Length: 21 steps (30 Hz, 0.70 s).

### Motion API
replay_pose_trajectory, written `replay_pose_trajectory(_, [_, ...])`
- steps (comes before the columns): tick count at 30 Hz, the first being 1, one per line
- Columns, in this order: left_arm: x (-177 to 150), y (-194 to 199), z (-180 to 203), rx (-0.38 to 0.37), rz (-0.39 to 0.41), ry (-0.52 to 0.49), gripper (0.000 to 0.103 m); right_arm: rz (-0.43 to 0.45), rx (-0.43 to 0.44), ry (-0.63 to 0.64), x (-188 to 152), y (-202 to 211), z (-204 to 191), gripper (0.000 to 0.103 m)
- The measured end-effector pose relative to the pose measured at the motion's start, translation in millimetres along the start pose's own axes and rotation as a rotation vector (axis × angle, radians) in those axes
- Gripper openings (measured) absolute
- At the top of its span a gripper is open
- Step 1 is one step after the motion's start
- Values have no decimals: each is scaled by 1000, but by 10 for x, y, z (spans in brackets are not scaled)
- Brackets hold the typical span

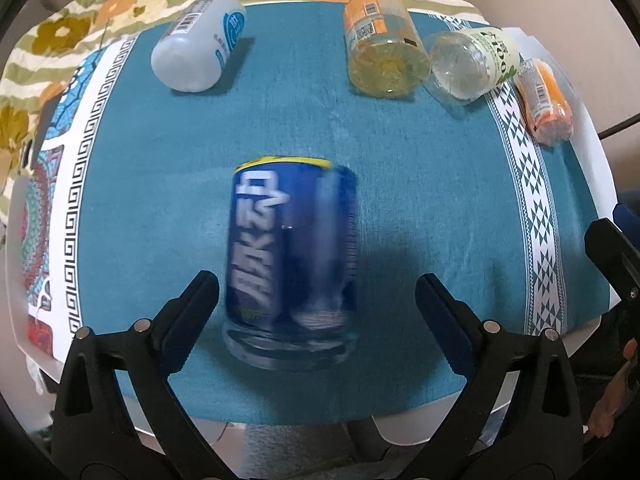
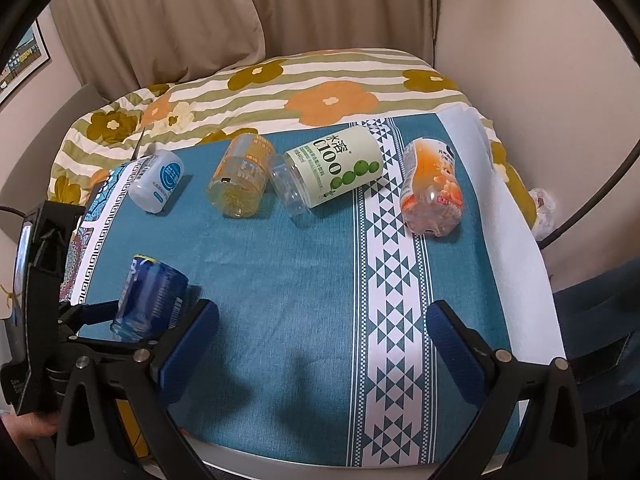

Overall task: Flip cup upright
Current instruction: 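Lift the cup with the left gripper, carry it, set it down, open, then move the right gripper to the blue cup and grasp its body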

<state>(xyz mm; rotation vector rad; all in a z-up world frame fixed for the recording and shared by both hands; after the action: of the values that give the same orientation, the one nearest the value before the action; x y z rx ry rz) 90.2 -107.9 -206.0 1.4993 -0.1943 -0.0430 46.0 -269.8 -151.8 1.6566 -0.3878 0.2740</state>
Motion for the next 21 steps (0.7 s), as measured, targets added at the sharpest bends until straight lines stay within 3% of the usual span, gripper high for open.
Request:
replay_pose_trajectory(13, [-169,408,-220,-31,92,57,103,24,32,81,97,179,-137,103])
replay_pose_trajectory(21, [-313,810,-613,-41,149,86,103,-9,83,78,258,281,-302,103])
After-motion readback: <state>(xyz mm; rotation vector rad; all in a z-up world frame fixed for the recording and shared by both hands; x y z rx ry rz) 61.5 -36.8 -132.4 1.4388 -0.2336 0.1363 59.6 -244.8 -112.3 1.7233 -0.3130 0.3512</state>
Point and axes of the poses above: each gripper's, at about its wrist camera, not at the fingertips, and y roughly against the way its jaws point, z to its right, x to its top, the point moved 2 cm from there along -y, roughly the way its jaws point, and after that the axes turned 8 degrees about -z, right-handed, at the moved point
